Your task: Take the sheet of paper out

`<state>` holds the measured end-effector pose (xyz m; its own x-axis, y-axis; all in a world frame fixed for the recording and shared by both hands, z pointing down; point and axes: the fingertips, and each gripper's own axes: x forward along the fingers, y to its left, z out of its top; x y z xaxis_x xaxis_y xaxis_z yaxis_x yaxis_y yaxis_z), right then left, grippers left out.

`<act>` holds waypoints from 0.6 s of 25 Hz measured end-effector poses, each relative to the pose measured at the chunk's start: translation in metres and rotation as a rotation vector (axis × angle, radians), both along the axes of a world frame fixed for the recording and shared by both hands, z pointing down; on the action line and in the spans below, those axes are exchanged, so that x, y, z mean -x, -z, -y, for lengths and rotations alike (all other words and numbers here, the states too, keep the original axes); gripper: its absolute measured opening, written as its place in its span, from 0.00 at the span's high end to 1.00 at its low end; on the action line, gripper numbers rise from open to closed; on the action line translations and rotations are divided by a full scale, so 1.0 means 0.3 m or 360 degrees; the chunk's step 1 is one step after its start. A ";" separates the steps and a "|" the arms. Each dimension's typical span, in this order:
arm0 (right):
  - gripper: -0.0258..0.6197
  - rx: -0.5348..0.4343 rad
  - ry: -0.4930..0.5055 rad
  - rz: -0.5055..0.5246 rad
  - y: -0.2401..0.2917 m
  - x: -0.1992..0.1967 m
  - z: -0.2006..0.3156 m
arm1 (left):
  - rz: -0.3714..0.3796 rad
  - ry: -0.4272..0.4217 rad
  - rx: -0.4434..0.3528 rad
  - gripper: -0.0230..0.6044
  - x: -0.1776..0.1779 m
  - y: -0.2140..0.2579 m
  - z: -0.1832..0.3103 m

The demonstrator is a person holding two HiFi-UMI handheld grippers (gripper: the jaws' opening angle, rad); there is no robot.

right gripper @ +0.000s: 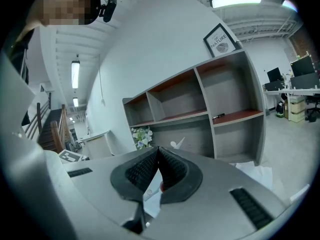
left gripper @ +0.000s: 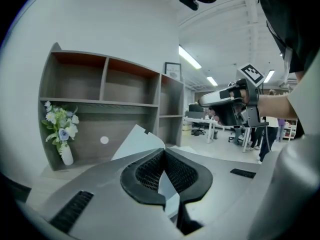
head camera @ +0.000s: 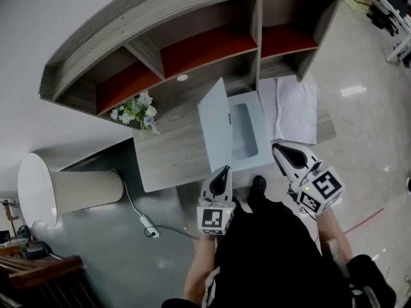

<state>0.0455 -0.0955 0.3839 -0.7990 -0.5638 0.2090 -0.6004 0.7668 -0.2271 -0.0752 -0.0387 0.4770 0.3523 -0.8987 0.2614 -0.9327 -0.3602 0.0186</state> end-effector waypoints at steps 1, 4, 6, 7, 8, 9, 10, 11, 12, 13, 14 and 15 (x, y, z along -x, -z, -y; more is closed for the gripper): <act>0.94 -0.0001 0.0015 0.0001 0.002 0.009 0.001 | 0.0004 0.0022 0.0008 0.94 0.016 0.003 -0.006; 0.94 -0.0002 0.0060 0.0001 0.001 0.041 0.003 | -0.0049 0.0118 -0.0018 0.94 0.063 0.026 -0.014; 0.94 0.0001 0.0090 0.0000 -0.003 0.067 0.003 | -0.0032 0.0151 0.0000 0.94 0.095 0.026 -0.027; 0.94 0.0002 0.0104 0.0001 -0.004 0.079 0.002 | -0.0019 0.0164 0.0017 0.94 0.111 0.022 -0.036; 0.94 0.0003 0.0118 0.0002 -0.005 0.091 0.003 | -0.0021 0.0185 0.0026 0.94 0.128 0.021 -0.042; 0.94 0.0004 0.0131 0.0003 -0.006 0.103 0.004 | -0.0034 0.0211 0.0028 0.94 0.144 0.023 -0.047; 0.94 0.0005 0.0143 0.0004 -0.007 0.114 0.007 | -0.0052 0.0238 0.0029 0.94 0.161 0.024 -0.051; 0.94 0.0006 0.0154 0.0005 -0.008 0.126 0.009 | -0.0067 0.0262 0.0032 0.94 0.177 0.024 -0.055; 0.94 0.0008 0.0164 0.0004 -0.010 0.137 0.011 | -0.0075 0.0281 0.0035 0.94 0.192 0.023 -0.060; 0.94 0.0010 0.0175 -0.0002 -0.012 0.148 0.012 | -0.0079 0.0297 0.0037 0.94 0.207 0.022 -0.066; 0.94 0.0011 0.0185 -0.0012 -0.015 0.160 0.012 | -0.0081 0.0314 0.0037 0.94 0.223 0.020 -0.073; 0.94 0.0012 0.0195 -0.0023 -0.017 0.172 0.012 | -0.0082 0.0330 0.0037 0.94 0.238 0.019 -0.080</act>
<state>-0.0061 -0.0991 0.3890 -0.8587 -0.4605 0.2246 -0.5056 0.8329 -0.2250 -0.1465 -0.0149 0.4713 0.1738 -0.9471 0.2696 -0.9844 -0.1596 0.0740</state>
